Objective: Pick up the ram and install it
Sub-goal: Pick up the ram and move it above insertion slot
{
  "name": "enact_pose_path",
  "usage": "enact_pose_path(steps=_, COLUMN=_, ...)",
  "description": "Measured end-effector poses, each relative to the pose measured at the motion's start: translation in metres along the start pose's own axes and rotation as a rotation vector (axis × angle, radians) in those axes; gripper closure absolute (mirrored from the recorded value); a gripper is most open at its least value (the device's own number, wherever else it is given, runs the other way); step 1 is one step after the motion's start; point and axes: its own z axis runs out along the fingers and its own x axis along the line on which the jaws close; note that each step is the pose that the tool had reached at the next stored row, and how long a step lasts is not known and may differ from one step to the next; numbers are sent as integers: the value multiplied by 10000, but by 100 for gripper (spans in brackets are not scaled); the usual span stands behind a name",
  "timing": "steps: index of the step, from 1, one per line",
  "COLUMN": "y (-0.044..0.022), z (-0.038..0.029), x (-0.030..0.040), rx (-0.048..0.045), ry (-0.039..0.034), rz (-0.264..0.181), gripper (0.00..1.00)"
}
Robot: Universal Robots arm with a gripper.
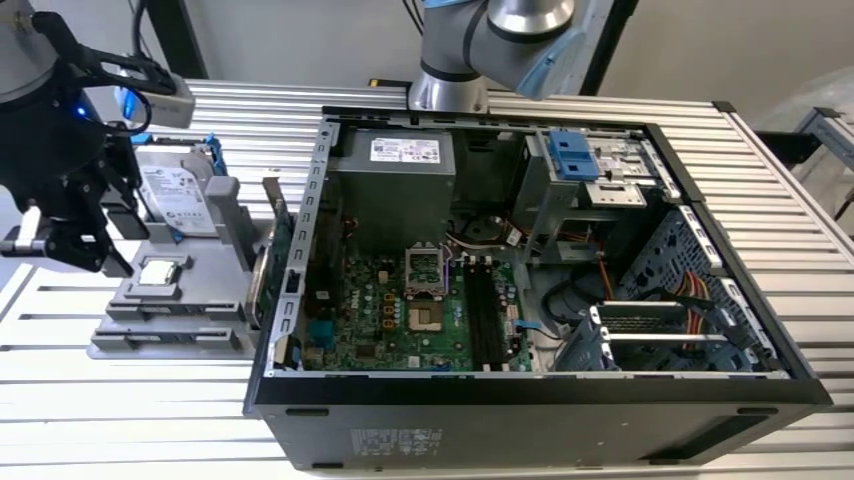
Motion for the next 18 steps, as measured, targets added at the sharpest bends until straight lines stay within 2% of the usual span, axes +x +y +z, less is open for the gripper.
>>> enact_pose_path(steps=12, y=-1, z=88, x=-6, rx=0, ry=60, rz=0, gripper=0)
enact_pose_path(steps=18, y=-1, z=132, x=-4, rx=1, ry=64, rz=0, gripper=0)
